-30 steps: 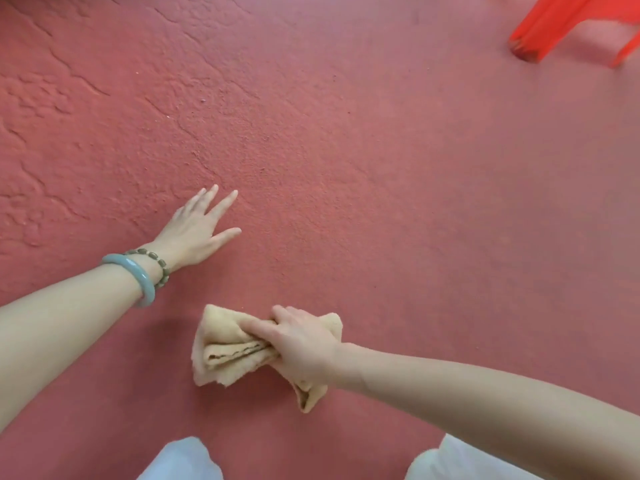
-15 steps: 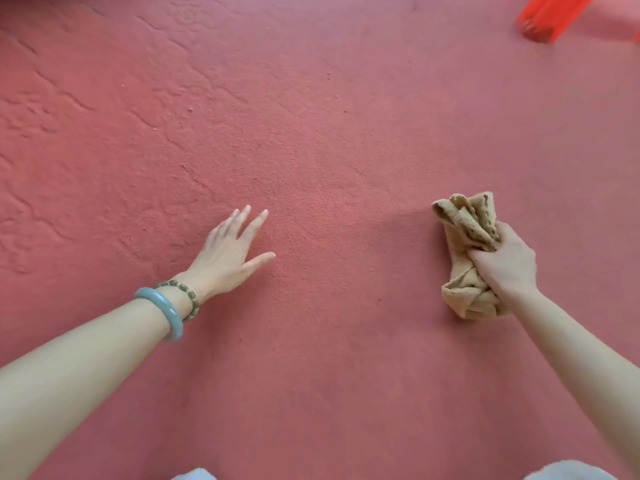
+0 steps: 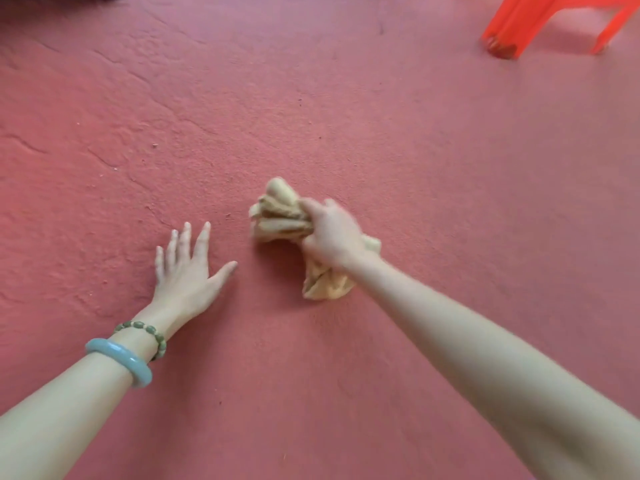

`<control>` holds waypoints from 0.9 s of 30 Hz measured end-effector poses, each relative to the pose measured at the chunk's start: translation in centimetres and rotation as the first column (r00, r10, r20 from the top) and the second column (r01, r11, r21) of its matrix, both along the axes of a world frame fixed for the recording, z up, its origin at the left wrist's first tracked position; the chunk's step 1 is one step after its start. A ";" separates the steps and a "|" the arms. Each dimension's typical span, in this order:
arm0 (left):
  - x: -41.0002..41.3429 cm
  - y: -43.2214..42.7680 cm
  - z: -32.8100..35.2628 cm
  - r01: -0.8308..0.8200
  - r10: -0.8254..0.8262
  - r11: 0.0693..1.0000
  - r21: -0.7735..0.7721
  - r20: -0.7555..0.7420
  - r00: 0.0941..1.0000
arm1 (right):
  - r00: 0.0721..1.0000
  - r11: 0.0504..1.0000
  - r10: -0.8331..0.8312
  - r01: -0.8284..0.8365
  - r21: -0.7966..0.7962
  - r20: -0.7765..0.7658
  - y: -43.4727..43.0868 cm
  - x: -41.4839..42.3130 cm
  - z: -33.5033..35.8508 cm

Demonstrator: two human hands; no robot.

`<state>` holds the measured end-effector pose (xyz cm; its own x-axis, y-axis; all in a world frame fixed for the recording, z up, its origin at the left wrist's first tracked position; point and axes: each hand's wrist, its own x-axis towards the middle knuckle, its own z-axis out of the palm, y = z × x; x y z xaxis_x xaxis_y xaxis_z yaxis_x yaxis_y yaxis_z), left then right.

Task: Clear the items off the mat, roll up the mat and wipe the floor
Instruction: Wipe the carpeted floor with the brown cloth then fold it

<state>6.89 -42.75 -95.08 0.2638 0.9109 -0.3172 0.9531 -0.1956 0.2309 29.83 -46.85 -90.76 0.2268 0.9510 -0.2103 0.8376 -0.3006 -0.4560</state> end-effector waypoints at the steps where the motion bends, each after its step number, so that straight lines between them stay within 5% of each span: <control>1: 0.1 0.1 -0.2 0.000 0.000 0.999 -0.051 -0.011 1.000 | 0.997 0.998 -0.060 0.060 0.008 0.040 1.0 2.9 0.0; 7: 0.6 -0.3 -1.2 -0.013 0.008 0.995 -0.095 -0.050 0.999 | 0.852 0.874 -0.478 0.486 0.018 0.212 1.2 17.5 0.6; 12: 0.5 -0.2 -1.2 -0.056 0.059 0.995 -0.083 0.040 0.997 | 0.786 0.807 -0.580 0.590 0.020 0.216 4.4 16.4 -0.2; 20: 0.4 -0.1 -1.4 -0.070 0.075 0.995 -0.075 0.064 0.995 | 0.954 0.987 -0.156 0.141 0.074 0.257 14.2 0.6 -0.8; 24: 0.4 0.1 -1.5 -0.070 0.076 0.994 -0.083 0.065 0.995 | 0.956 0.972 0.210 -0.227 0.066 0.203 16.0 -4.9 -0.5; 27: 0.3 0.1 -1.4 -0.068 0.075 0.993 -0.100 0.062 0.995 | 0.965 0.967 0.241 -0.248 0.060 0.102 17.1 -3.4 0.2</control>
<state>7.23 -42.69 -96.45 0.2222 0.8939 -0.3894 0.9460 -0.1009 0.3082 26.46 -29.76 -90.60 0.0008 0.9917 -0.1288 0.9212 -0.0508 -0.3857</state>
